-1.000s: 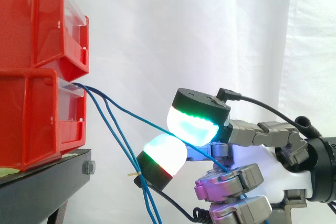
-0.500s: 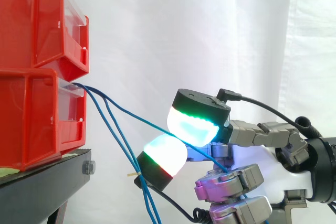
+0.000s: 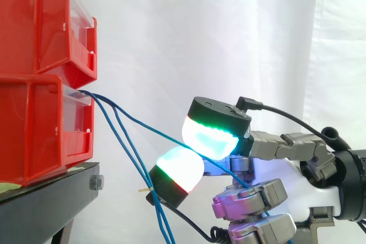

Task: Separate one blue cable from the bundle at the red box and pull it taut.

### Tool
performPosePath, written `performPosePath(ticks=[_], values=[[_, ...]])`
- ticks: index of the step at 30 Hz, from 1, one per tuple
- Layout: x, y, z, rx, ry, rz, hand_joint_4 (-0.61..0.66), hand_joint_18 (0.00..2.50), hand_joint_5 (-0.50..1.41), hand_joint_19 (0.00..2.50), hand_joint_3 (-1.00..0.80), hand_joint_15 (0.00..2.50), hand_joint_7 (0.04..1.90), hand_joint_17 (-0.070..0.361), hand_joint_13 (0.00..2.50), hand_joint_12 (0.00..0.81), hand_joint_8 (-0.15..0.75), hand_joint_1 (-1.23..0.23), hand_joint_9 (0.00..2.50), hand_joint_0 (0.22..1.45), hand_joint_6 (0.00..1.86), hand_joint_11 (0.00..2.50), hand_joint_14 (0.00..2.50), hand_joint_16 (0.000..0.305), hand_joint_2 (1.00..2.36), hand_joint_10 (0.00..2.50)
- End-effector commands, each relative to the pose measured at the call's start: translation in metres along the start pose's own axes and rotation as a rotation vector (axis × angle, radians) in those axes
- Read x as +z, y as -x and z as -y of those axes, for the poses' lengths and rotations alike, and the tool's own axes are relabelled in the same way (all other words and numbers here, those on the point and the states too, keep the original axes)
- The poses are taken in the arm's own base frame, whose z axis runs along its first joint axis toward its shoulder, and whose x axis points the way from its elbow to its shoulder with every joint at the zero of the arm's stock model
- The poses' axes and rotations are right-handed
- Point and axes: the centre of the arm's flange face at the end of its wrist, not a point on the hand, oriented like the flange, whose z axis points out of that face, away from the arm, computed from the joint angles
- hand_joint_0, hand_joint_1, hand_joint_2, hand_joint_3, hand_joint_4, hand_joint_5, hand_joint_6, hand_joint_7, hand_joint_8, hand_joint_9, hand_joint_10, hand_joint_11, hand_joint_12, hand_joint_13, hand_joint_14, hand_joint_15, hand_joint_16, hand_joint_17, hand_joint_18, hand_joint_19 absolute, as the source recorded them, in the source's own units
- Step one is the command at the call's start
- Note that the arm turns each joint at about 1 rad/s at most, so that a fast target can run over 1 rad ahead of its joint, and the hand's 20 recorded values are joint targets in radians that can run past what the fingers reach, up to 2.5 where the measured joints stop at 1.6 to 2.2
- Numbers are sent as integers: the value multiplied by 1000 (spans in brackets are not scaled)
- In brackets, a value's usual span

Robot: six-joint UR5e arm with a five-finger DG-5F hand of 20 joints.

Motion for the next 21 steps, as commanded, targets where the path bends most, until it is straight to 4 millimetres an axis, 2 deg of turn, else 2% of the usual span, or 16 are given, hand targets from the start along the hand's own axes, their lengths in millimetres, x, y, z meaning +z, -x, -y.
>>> performPosePath(ticks=[1, 21], values=[[0, 0, 0, 0, 0, 0, -183, 873, -162, 859, -125, 1617, 1118, 95, 1166, 326, 228, -736, 987, 642, 923, 1542, 481, 42, 1024, 1218], [0, 0, 1, 0, -2, 0, -190, 872, -162, 852, -121, 1607, 1116, 95, 1170, 327, 230, -735, 991, 641, 922, 1525, 483, 42, 1025, 1231]])
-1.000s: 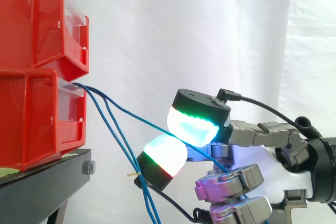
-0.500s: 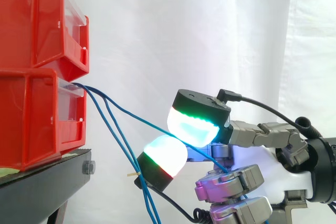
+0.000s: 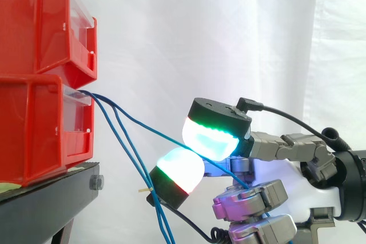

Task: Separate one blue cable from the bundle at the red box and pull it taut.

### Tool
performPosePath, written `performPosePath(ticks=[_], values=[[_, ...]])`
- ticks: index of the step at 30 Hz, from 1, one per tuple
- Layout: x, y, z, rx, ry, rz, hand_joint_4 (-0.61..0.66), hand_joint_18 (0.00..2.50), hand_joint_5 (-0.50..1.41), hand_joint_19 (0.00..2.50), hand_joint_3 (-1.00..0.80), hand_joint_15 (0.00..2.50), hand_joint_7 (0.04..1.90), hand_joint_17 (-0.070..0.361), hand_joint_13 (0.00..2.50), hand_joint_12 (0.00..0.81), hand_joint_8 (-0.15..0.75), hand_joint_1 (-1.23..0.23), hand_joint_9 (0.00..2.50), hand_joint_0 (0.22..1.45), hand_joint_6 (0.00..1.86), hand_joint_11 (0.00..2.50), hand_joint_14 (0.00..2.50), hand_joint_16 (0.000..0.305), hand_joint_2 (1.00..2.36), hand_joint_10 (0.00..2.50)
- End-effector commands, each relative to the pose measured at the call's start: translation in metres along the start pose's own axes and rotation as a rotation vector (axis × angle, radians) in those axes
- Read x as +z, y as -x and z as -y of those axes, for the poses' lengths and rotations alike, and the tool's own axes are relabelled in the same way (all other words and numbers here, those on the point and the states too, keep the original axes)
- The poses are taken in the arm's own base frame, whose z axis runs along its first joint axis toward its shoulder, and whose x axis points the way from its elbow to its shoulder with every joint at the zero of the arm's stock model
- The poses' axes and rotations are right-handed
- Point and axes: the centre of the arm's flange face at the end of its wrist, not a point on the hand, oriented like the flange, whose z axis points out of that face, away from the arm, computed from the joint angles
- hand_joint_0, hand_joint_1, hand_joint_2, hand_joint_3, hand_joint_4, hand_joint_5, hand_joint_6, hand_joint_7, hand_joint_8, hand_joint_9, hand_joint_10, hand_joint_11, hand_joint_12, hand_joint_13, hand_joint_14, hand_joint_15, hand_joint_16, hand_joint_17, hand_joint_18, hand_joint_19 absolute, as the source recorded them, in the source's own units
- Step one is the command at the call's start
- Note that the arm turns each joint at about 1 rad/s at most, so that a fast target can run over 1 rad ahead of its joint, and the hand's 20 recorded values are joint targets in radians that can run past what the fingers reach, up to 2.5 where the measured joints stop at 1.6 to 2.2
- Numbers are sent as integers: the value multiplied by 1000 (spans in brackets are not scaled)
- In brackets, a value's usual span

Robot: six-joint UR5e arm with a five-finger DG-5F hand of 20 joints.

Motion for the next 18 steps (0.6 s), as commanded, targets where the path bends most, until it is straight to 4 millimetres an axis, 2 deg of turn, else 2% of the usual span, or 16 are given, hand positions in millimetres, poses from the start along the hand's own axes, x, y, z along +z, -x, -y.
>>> performPosePath(ticks=[1, 18], values=[[0, 0, 0, 0, 0, 0, -186, 872, -162, 859, -121, 1621, 1124, 95, 1168, 329, 228, -735, 992, 641, 922, 1525, 483, 42, 1025, 1231], [0, 0, 0, 0, 0, 0, -184, 873, -162, 860, -126, 1612, 1124, 95, 1168, 321, 229, -735, 993, 643, 922, 1509, 472, 42, 1024, 1228]])
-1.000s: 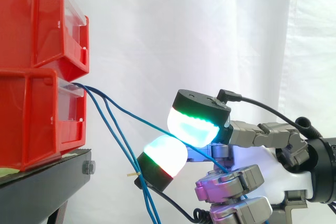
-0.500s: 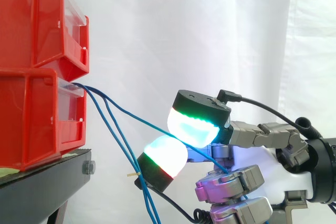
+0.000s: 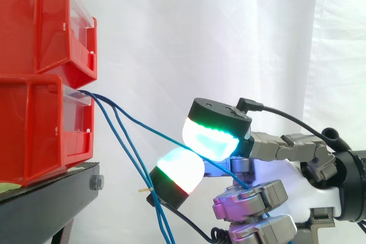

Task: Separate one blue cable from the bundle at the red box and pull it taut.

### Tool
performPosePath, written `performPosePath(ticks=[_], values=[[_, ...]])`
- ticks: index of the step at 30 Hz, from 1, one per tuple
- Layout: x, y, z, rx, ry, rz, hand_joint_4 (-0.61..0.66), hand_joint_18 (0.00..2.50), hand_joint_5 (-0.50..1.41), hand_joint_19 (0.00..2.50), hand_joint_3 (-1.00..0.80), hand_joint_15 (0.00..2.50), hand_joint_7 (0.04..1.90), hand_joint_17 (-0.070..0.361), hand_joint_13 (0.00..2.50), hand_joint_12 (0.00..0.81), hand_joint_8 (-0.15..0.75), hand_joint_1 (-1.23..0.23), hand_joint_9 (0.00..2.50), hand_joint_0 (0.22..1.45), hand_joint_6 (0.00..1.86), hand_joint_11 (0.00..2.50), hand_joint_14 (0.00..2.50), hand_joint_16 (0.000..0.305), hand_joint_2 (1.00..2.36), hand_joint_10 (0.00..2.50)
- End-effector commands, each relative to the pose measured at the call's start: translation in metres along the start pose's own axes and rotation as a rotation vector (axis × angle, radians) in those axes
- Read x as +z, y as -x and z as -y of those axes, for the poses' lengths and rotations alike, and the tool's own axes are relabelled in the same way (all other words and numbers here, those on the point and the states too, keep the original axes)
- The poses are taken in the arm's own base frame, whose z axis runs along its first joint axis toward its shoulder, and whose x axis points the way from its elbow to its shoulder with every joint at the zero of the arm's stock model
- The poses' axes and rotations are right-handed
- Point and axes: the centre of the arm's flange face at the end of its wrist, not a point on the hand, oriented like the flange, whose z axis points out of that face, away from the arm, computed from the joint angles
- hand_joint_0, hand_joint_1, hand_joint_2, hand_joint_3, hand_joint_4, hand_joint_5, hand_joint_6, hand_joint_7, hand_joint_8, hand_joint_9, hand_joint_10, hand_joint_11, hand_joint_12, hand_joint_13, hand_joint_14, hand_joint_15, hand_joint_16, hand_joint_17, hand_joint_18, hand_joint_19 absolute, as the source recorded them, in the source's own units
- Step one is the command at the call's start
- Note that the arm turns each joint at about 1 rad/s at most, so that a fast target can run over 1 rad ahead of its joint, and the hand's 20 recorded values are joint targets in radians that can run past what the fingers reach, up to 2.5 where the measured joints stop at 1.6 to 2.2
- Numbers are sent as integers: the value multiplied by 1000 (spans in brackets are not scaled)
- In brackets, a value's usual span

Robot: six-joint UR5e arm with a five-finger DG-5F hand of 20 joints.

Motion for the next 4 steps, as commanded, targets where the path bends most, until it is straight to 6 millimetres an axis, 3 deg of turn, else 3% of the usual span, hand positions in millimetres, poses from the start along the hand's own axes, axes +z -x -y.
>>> performPosePath(ticks=[1, 4], values=[[0, 0, 0, 0, 0, 0, -186, 874, -162, 852, -124, 1616, 1116, 95, 1168, 324, 223, -735, 992, 643, 922, 1528, 471, 42, 1025, 1226], [0, 0, 0, 0, 0, 0, -188, 873, -162, 853, -124, 1617, 1117, 96, 1167, 328, 220, -735, 992, 643, 922, 1528, 473, 42, 1025, 1225]])
